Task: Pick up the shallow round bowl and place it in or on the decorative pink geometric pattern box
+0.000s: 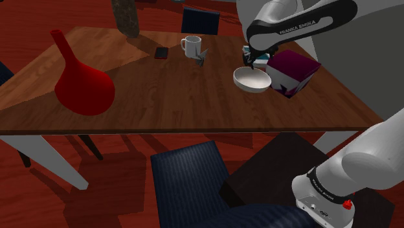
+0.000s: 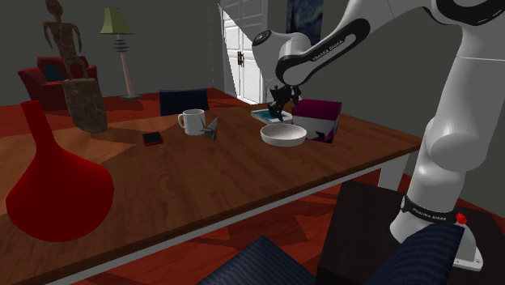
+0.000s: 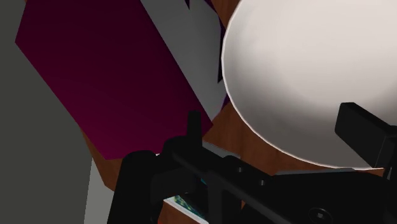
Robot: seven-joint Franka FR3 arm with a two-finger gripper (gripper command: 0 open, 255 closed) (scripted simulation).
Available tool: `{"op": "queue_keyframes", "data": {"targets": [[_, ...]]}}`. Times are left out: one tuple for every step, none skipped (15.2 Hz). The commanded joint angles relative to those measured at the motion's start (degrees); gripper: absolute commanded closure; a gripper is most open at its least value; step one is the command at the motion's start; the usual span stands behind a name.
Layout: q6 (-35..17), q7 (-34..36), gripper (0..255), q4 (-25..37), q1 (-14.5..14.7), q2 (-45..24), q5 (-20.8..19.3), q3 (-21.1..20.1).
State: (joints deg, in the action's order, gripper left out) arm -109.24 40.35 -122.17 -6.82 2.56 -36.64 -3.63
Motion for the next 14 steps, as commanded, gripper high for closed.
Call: {"op": "queue_keyframes", "data": {"targets": [[0.0, 0.0, 0, 0.0, 0.0, 0.0, 0.0, 0.0], [0.0, 0.0, 255, 0.0, 0.0, 0.0, 0.0, 0.0], [0.0, 0.0, 255, 0.0, 0.0, 0.0, 0.0, 0.0], [0.0, 0.0, 255, 0.0, 0.0, 0.0, 0.0, 0.0], [0.0, 0.0, 255, 0.0, 0.0, 0.0, 0.0, 0.0], [0.0, 0.0, 255, 0.0, 0.0, 0.0, 0.0, 0.0], [0.0, 0.0, 255, 0.0, 0.0, 0.0, 0.0, 0.0], [0.0, 0.0, 255, 0.0, 0.0, 0.0, 0.0, 0.0], [0.0, 0.0, 255, 0.0, 0.0, 0.0, 0.0, 0.0], [0.0, 0.0, 255, 0.0, 0.0, 0.0, 0.0, 0.0], [0.0, 0.0, 255, 0.0, 0.0, 0.0, 0.0, 0.0], [0.0, 0.0, 0, 0.0, 0.0, 0.0, 0.0, 0.0], [-1.5, -1.5, 0, -0.2, 0.2, -0.4, 1.6, -0.1], [-2.9, -3.0, 0, -0.4, 0.4, -0.8, 3.3, -0.1]]}}
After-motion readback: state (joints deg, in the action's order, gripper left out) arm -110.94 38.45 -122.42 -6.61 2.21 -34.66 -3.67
